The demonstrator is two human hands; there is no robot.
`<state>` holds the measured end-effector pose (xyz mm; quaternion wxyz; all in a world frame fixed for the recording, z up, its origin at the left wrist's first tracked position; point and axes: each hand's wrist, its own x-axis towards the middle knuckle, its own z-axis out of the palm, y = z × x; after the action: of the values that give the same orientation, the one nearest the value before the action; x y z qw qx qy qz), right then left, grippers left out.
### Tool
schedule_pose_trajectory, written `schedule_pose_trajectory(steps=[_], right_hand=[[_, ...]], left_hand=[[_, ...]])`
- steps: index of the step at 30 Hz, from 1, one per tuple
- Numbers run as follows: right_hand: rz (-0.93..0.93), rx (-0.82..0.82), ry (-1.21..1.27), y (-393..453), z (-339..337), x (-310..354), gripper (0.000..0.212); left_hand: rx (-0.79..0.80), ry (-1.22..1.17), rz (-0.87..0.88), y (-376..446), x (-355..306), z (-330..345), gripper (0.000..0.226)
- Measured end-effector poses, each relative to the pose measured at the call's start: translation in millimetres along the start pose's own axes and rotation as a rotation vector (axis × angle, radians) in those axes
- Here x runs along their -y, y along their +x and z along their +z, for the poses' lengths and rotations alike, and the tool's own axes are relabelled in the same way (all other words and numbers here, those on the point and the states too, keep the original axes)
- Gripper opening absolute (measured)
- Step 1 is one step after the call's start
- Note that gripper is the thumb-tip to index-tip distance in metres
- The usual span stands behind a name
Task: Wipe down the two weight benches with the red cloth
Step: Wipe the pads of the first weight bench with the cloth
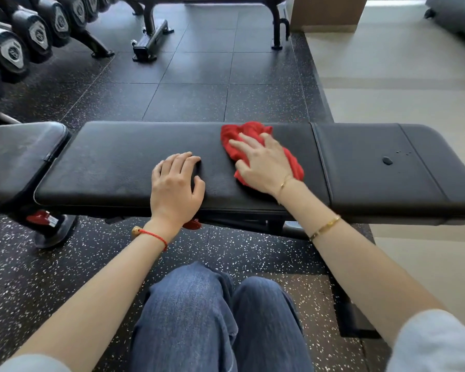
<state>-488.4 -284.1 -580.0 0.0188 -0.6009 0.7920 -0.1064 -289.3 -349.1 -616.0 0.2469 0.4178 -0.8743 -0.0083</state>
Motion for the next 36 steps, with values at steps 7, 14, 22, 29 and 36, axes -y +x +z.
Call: schedule_pose_trajectory(steps=[7,14,22,29,36], right_hand=[[-0.079,-0.080,0.026,-60,-6,-31,0.057],[0.224,-0.056,-0.024,30,-8,-58,0.050],[-0.184,0.041,0.013,25,9,29,0.051],[-0.144,-0.080,0.026,-37,-6,-35,0.057],[0.250,-0.018,-0.045,36,-16,-67,0.050]], left_hand=[[0.018,-0.011,0.009,0,0,-2,0.042],[0.018,0.010,-0.008,1,-4,-2,0.042],[0.001,0.028,0.000,2,-2,-3,0.044],[-0.005,0.011,0.011,2,1,-1,0.043],[-0.017,0.011,0.013,0,-2,1,0.042]])
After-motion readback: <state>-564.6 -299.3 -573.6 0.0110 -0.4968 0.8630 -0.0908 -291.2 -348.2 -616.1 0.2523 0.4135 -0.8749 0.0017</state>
